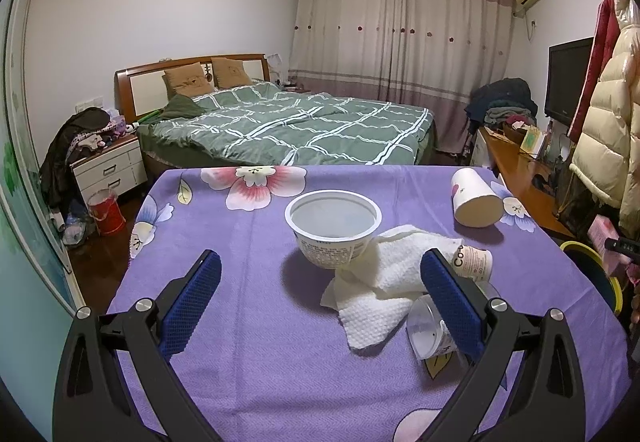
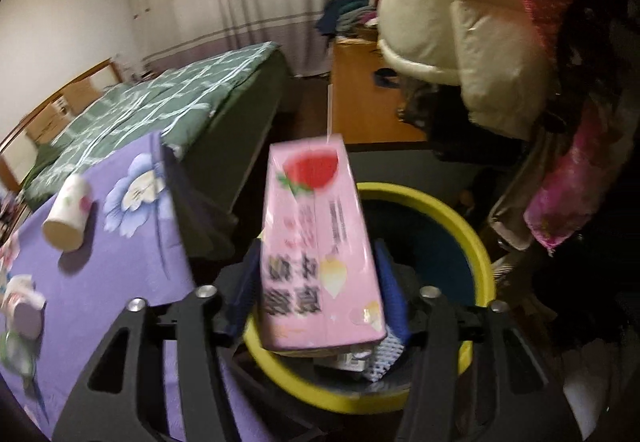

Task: Collect trash
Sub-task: 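Carry the pink carton with the right tool and drop it into the bin, then grasp the clear green-lidded jar with the left tool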

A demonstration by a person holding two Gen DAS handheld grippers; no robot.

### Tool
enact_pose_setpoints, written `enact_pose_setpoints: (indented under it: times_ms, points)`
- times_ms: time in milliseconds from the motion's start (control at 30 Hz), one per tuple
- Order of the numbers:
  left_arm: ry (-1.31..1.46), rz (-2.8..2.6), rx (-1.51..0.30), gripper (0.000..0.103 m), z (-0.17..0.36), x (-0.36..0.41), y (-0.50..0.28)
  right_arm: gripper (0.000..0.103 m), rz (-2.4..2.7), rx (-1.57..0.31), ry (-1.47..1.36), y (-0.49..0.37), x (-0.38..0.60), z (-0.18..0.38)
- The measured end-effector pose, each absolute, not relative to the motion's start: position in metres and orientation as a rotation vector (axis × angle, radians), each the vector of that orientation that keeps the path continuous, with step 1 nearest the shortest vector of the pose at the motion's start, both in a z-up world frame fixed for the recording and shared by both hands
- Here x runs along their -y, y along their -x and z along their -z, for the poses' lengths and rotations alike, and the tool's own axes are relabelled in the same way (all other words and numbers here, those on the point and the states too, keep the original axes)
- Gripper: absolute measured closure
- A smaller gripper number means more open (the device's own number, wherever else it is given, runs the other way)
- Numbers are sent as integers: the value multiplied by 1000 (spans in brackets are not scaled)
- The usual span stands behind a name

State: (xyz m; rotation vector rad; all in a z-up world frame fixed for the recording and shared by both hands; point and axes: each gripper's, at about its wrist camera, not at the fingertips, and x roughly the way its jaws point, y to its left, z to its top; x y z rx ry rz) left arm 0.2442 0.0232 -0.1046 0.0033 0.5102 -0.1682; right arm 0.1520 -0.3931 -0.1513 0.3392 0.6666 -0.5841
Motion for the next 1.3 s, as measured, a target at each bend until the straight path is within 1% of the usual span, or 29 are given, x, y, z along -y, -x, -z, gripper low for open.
enact_pose_setpoints:
  times_ms: [33, 400, 567, 767, 933, 1133, 1167, 1200, 1233, 1300]
  points:
    - [-2, 167, -511, 5, 104, -23, -244, 35, 588, -658, -339, -151, 389, 150]
    - [-9, 217, -527, 5, 105, -12, -242, 34, 533, -597, -278, -156, 351, 143]
    - [-32, 282, -624, 5, 107, 21, -242, 34, 530, -606, -243, -160, 344, 142]
    - [-72, 282, -772, 5, 134, 71, -245, 34, 503, -615, -273, -163, 346, 145]
    - [-72, 251, -795, 5, 145, 84, -251, 34, 487, -609, -265, -164, 343, 144]
    - [-40, 225, -846, 5, 156, 82, -266, 34, 474, -610, -281, -164, 344, 145]
    - [-37, 226, -848, 6, 156, 81, -266, 34, 473, -610, -282, -164, 344, 145]
    - [-37, 227, -851, 11, 157, 81, -268, 34, 473, -611, -282, -165, 344, 145]
    - [-38, 230, -855, 14, 158, 81, -269, 34, 473, -613, -282, -165, 344, 145]
    - [-27, 246, -871, 30, 160, 81, -271, 34, 471, -614, -280, -165, 343, 145]
